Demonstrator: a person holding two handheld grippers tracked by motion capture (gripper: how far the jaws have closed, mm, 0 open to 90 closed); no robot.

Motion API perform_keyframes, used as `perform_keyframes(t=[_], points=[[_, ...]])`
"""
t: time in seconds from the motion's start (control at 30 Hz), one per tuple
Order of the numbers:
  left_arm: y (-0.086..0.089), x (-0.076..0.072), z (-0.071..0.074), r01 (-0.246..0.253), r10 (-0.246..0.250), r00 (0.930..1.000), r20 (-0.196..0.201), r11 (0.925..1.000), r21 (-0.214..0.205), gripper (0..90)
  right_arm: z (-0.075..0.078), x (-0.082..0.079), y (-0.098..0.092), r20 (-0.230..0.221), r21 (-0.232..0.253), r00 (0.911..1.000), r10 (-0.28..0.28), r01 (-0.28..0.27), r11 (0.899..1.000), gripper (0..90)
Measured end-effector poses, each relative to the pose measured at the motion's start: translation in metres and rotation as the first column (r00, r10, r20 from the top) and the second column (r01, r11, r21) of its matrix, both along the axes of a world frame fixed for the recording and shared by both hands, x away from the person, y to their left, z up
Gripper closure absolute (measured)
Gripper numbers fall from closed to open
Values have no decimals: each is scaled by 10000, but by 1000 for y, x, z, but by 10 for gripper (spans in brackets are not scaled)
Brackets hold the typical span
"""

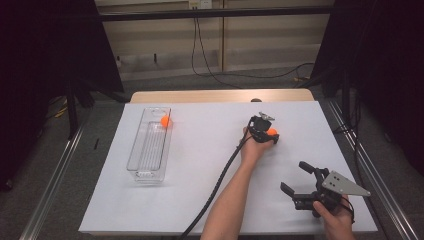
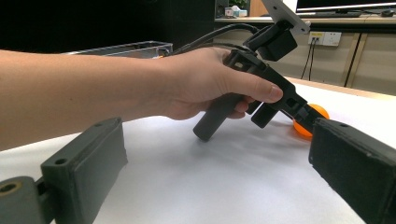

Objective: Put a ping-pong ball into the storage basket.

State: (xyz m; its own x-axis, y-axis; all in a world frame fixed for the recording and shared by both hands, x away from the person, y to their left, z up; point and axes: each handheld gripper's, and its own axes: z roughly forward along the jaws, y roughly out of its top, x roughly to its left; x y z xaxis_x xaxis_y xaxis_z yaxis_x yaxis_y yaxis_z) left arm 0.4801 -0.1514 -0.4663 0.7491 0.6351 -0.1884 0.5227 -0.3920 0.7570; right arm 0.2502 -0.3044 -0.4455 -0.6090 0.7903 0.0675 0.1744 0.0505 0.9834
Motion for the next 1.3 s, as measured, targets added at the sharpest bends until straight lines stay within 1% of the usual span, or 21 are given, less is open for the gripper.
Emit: perform_keyframes(t=[0.07,0.13,0.17,0.2,0.23,0.33,0.37,0.43,0.57,0.6,0.63,0.67,0.73,0.8,0.9,0.97,1.03,1.27,1.3], points=[[0,-1,1,50,-50,10000,15,9999,-102,509,0,0,0,-9,2,10000,-2,2,10000,36],[1,-3,4,102,-105,9999,-73,9994,-323,509,0,0,0,-12,11,10000,-8,8,10000,35],[1,-4,5,112,-115,9999,-79,9993,-362,509,0,0,0,-8,-8,10000,-2,2,10000,36],[3,-5,8,187,-190,9998,-98,9994,-297,509,0,1,0,-6,-52,10000,-4,4,10000,35],[3,-5,9,187,-191,9998,-113,9991,-391,510,-1,1,0,2,-78,10000,-9,9,10000,35],[6,-7,12,255,-265,9994,-225,9987,-449,510,0,1,0,5,-65,10000,-6,6,10000,36],[7,-7,13,195,-208,9995,-233,9983,-552,509,0,1,0,11,-76,10000,-8,9,10000,36],[11,-8,13,147,-166,9994,-311,9981,-595,510,0,1,0,4,-48,10000,-16,16,10000,36],[18,-10,13,189,-209,9990,-394,9986,-490,510,-1,1,1,7,-100,10000,-27,27,9999,36],[19,-11,13,87,-115,9989,-461,9981,-611,510,-1,1,1,9,-118,10000,-27,28,9999,36],[21,-11,14,159,-183,9989,-425,9983,-554,510,-1,1,1,1,-138,10000,-28,28,9999,35],[23,-12,14,105,-135,9989,-457,9978,-655,510,-1,1,1,-4,-142,10000,-24,24,9999,36],[26,-13,15,176,-202,9989,-430,9981,-596,509,-1,1,1,5,-122,10000,-11,11,9999,36],[29,-15,16,164,-194,9989,-437,9976,-677,510,-1,1,1,12,-129,10000,-29,29,9999,35],[33,-17,19,265,-283,9991,-313,9980,-573,510,-1,1,1,-9,-148,10000,-50,50,9999,35],[34,-19,21,296,-316,9990,-326,9976,-620,510,-1,2,1,-8,-156,10000,-44,43,9999,36],[35,-20,23,377,-393,9989,-259,9975,-595,510,-1,2,2,-31,-173,10000,-36,35,9998,36],[39,-24,30,540,-558,9982,-240,9962,-680,510,-2,3,1,-25,-156,10000,-56,56,9999,35],[40,-24,30,589,-605,9979,-250,9963,-631,510,-2,3,1,-28,-177,10000,-48,48,9998,35]])
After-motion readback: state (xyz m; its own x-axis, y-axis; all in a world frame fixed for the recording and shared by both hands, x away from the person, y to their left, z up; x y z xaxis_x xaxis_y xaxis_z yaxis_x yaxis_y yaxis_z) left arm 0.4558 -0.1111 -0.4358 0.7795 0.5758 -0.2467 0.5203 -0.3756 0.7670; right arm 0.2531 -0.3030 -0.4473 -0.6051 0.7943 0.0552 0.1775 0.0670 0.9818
